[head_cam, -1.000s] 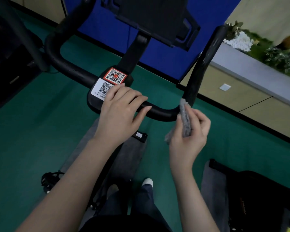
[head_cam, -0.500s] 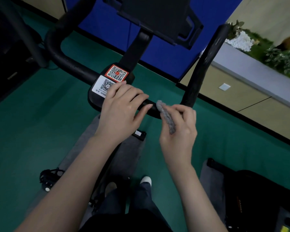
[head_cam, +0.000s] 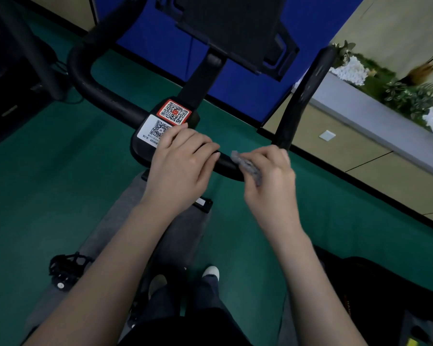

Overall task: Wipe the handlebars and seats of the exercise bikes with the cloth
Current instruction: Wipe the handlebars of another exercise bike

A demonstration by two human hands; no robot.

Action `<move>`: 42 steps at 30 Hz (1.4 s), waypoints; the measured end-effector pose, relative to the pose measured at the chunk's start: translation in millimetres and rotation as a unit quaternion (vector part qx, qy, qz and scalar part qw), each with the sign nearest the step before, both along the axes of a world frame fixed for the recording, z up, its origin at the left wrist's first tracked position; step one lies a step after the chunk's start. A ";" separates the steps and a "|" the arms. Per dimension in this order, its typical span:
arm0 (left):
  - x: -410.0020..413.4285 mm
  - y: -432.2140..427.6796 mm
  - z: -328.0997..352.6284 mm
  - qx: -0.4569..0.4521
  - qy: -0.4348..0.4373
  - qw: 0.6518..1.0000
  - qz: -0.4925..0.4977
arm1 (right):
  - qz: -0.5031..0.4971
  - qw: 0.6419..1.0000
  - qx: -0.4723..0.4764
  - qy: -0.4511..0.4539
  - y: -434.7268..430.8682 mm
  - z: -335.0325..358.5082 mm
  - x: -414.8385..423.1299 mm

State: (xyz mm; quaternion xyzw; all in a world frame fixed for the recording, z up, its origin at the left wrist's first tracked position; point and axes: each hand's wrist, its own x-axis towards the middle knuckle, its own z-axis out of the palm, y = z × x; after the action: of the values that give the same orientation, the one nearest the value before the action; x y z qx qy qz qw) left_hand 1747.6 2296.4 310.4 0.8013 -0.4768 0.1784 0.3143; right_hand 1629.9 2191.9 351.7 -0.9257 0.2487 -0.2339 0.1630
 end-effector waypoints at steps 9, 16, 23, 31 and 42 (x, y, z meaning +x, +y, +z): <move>-8.4 -8.7 5.0 0.018 0.008 0.999 0.031 | 0.018 0.996 0.012 0.084 -13.6 10.4 1.9; -20.4 -18.8 -2.8 0.009 0.065 0.998 -0.013 | 0.022 0.975 0.033 0.221 -48.2 37.4 22.8; -15.6 -16.6 -3.5 -0.005 0.097 0.995 -0.035 | 0.160 0.888 0.120 0.413 -68.3 59.9 59.6; -16.4 -16.5 -3.7 -0.002 0.098 0.995 -0.032 | 0.213 0.865 0.047 0.451 -67.3 61.2 66.4; -17.0 -17.5 -5.2 0.006 0.091 0.995 -0.030 | 0.196 0.934 -0.038 0.296 -69.6 41.3 15.8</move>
State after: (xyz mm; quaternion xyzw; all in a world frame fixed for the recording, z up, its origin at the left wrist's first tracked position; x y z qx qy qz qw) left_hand 1730.6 2278.9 305.2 0.8012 -0.4713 0.0921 0.3571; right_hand 1645.7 2122.2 393.0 -0.9888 0.0907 0.0784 0.0893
